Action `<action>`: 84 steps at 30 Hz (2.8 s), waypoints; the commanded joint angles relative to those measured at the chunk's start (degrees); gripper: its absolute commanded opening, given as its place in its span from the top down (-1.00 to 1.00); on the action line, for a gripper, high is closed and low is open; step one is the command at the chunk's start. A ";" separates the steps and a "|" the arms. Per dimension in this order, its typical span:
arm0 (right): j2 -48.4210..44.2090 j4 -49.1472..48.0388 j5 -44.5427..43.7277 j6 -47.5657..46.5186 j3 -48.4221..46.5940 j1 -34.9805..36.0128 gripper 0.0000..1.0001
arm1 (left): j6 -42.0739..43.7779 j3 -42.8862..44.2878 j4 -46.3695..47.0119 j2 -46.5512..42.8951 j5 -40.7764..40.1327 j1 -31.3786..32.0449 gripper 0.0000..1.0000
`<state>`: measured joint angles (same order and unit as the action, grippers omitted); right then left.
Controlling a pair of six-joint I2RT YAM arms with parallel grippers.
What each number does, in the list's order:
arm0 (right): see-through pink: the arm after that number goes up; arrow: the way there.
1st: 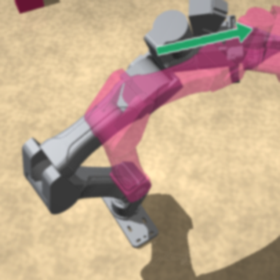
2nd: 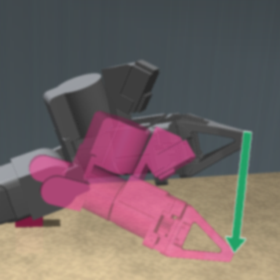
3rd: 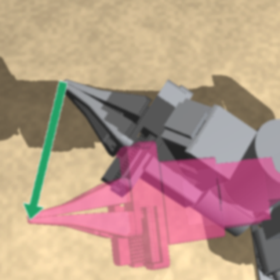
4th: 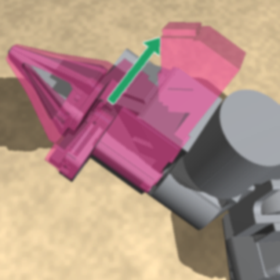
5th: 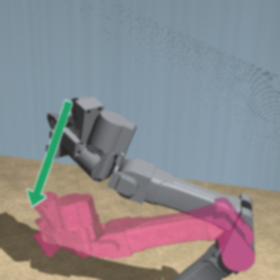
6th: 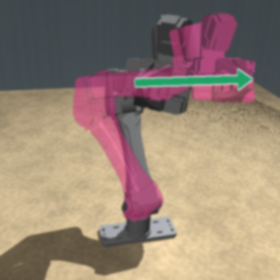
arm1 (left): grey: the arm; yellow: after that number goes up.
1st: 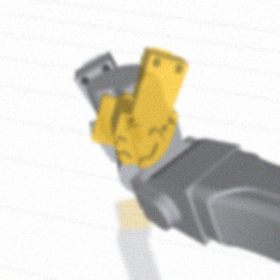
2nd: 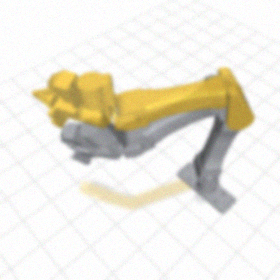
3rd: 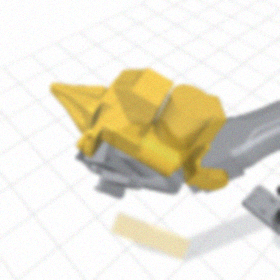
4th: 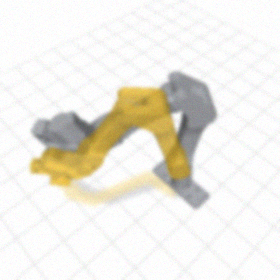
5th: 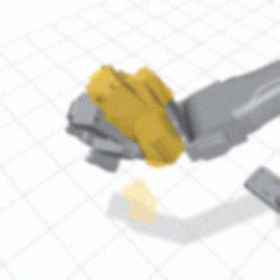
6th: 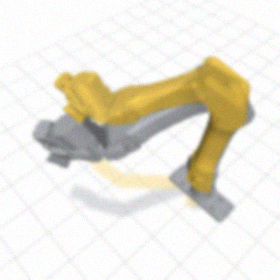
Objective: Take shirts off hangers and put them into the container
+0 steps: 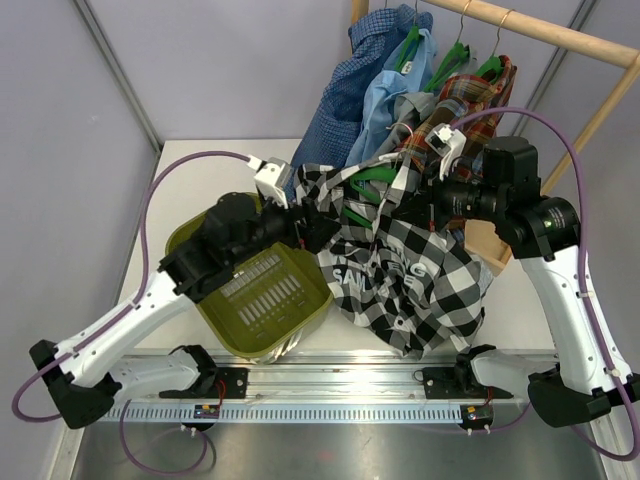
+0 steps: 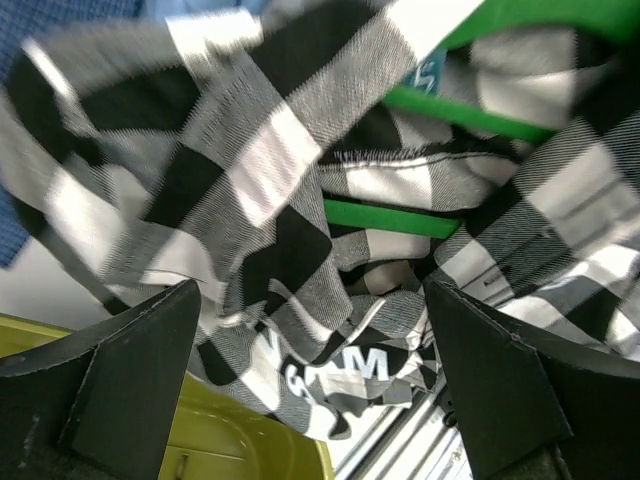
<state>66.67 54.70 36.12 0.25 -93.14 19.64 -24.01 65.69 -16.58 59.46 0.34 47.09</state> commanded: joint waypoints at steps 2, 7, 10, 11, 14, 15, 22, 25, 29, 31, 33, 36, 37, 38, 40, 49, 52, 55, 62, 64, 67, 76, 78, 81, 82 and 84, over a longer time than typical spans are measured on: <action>-0.93 -6.79 0.53 4.41 0.24 -0.21 1.00 | -4.38 4.36 1.02 3.28 -10.70 2.39 -0.98; -1.98 -7.06 1.41 4.14 0.68 -0.21 1.00 | -4.12 3.92 4.61 5.92 -15.46 2.57 -0.48; -2.51 -6.97 1.68 3.79 1.12 -0.21 1.00 | -2.45 4.53 6.64 7.59 -14.75 2.57 0.56; -2.60 -6.89 1.76 2.92 1.21 -0.13 1.00 | -2.10 5.23 6.47 8.47 -15.01 2.48 0.78; -3.13 -5.22 1.06 -2.41 0.69 -0.21 1.00 | -0.78 5.07 4.63 8.04 -17.30 2.04 1.00; -3.48 -4.26 0.54 -4.88 0.25 -0.30 1.00 | -0.69 4.71 4.02 6.65 -17.82 1.00 1.00; -5.85 4.62 -5.18 -26.16 2.35 -0.39 1.00 | 0.45 1.19 -3.70 -4.08 -21.26 -7.62 1.00; -7.26 7.78 -2.29 -32.93 3.67 -0.39 1.00 | 0.37 0.84 -7.23 -5.41 -19.42 -13.06 1.00; -9.72 8.32 1.58 -38.39 4.64 -0.39 1.00 | -0.60 -0.65 -9.08 -3.39 -14.59 -18.78 1.00; -11.30 6.23 3.17 -38.14 4.99 -0.30 1.00 | -0.95 -1.09 -9.79 -2.08 -12.48 -20.37 1.00; -12.79 3.94 1.95 -37.69 5.60 -0.39 1.00 | -1.13 -1.27 -10.66 -0.58 -11.24 -20.99 1.00; -11.93 1.64 -4.35 -37.43 6.22 -0.30 1.00 | -0.87 -0.48 -11.02 -0.48 -8.87 -21.34 1.00; -10.79 3.38 -6.22 -37.43 5.96 -0.39 1.00 | -0.69 -0.65 -9.71 -1.01 -5.12 -21.34 1.00; -8.43 4.36 -7.71 -37.43 5.69 -0.39 1.00 | -0.51 -1.52 -7.53 -1.80 -2.13 -21.34 1.00; -7.70 5.33 -7.47 -37.52 5.95 -0.39 1.00 | 0.28 -2.32 -0.23 -3.21 9.34 -21.34 1.00; -5.86 3.57 -2.55 -34.45 2.97 -0.21 1.00 | -0.33 2.16 -2.76 1.27 22.96 -19.41 -0.32; -5.24 3.14 -1.76 -33.04 2.62 -0.30 1.00 | -1.56 1.46 -2.05 1.09 19.88 -15.81 -0.64; -5.15 2.70 -0.79 -32.33 2.97 -0.30 1.00 | -2.18 2.16 -2.32 2.23 14.80 -11.77 -0.88; -4.98 2.70 1.32 -31.01 2.79 -0.22 1.00 | -3.06 4.70 -3.02 9.60 0.03 -7.37 -0.90; -5.06 2.70 1.50 -30.58 2.62 -0.30 1.00 | -3.41 5.58 -3.63 10.76 -5.94 -7.28 -0.75; -5.33 2.87 1.85 -30.31 2.70 -0.30 1.00 | -3.33 6.64 -3.55 12.17 -10.53 -7.28 -0.23; -6.29 3.66 2.56 -31.36 4.02 -0.22 1.00 | -1.66 4.36 1.55 9.54 -15.10 -7.54 1.00; -6.56 4.36 1.15 -33.37 4.46 -0.22 1.00 | -1.39 4.36 -0.29 8.66 -17.64 -8.50 1.00; -7.43 4.98 -2.80 -36.36 5.86 -0.30 1.00 | -2.00 2.61 -2.93 5.06 -18.09 -12.89 1.00; -7.87 5.07 -3.59 -36.81 6.39 -0.22 1.00 | -2.09 1.29 -3.11 4.09 -18.09 -15.16 1.00; -8.31 5.33 -4.91 -37.51 7.62 -0.30 1.00 | -1.83 0.75 -4.33 1.80 -18.53 -16.94 1.00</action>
<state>61.52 57.82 35.44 -34.30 -86.15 20.01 -26.52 67.40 -20.14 65.91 -8.36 36.36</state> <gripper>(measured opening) 0.104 0.032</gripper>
